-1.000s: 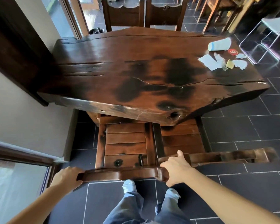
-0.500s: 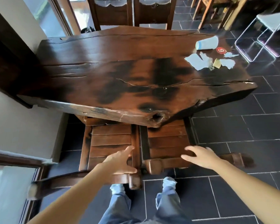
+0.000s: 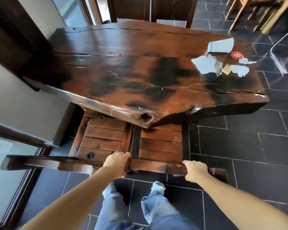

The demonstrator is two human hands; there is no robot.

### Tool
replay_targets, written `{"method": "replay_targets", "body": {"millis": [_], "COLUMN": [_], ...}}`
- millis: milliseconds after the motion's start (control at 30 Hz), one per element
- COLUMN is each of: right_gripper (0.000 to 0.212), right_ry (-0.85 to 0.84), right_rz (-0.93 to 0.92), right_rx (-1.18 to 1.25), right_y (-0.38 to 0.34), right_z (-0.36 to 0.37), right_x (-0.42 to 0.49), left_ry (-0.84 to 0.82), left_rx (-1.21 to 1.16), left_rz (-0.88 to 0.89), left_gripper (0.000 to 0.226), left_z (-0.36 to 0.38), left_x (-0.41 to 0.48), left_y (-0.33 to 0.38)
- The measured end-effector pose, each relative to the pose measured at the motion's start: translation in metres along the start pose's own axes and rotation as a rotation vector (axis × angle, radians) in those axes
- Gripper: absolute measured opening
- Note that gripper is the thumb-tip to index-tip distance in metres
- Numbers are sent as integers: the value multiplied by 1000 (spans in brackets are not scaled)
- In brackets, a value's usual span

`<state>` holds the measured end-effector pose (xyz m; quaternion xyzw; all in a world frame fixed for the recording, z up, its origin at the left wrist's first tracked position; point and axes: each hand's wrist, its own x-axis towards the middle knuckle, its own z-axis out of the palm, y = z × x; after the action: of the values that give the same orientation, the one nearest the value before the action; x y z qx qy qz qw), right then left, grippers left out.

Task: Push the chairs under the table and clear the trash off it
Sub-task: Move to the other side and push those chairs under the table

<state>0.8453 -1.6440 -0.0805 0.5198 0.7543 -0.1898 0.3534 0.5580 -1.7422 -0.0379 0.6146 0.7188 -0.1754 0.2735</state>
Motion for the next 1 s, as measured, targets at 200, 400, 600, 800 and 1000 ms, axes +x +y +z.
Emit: {"method": "replay_targets", "body": {"millis": [200,400,600,800,1000], "right_gripper": [61,66,57,47,54], "right_ry": [-13,-57,-70,-33,-149], "right_rz": [-20,26,33,31,-31], "right_rx": [-32,-81,-82,-45,-56], "right_y": [0,-8,-18,-21,-22], "right_z": [-3,2,32,48,39], "right_x": [-1,-5,-27,-45,-51], "left_ry": [-36,-56,-62,-61,-89], "left_rx": [58,62,142,210,255], "left_rz": [9,31,64,96,145], "left_gripper": [60,63,56,62,65], "left_z": [-10,-9,11,27,30], "left_x": [-3,-11,-37,-50,-54], "left_y": [4,5,-1,-3,-5]}}
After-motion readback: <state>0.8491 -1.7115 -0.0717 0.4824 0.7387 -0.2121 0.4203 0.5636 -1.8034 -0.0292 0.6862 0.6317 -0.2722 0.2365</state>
